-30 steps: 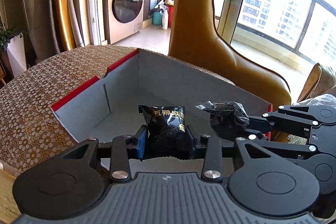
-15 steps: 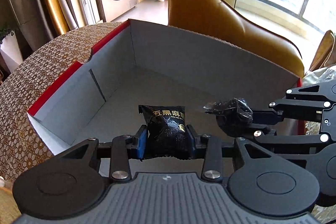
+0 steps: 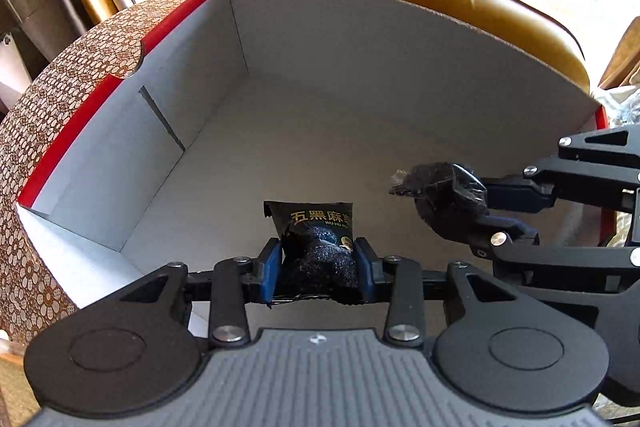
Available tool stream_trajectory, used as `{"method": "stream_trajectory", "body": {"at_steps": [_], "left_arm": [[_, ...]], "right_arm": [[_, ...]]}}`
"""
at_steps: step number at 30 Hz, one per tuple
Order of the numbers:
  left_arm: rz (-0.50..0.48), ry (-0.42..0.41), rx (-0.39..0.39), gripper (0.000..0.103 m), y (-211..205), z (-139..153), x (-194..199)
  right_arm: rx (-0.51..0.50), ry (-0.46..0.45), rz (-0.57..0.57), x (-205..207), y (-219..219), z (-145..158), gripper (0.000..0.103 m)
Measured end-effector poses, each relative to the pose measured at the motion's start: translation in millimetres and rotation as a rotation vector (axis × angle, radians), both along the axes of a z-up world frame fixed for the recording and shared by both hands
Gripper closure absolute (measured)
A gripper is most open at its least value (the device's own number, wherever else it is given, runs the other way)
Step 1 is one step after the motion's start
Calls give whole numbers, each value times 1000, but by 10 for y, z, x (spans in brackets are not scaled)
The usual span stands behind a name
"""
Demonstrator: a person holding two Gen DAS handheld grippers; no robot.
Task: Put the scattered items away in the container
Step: 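Open left tool to drop snack packet while right tool releases plastic bag into box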
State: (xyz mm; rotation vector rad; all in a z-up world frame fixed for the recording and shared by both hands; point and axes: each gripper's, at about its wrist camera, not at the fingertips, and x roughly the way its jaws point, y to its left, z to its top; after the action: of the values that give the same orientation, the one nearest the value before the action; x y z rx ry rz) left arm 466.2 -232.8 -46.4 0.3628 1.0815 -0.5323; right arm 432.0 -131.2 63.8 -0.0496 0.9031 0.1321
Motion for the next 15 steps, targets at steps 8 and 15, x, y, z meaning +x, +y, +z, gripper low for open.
{"method": "stream_trajectory", "body": {"at_steps": [8, 15], "left_arm": [[9, -11, -17, 61, 60, 36, -89], [39, -50, -52, 50, 167, 216, -161]], "right_arm": [[-61, -25, 20, -74, 56, 30, 0], [-53, -42, 21, -160, 56, 116, 0]]}}
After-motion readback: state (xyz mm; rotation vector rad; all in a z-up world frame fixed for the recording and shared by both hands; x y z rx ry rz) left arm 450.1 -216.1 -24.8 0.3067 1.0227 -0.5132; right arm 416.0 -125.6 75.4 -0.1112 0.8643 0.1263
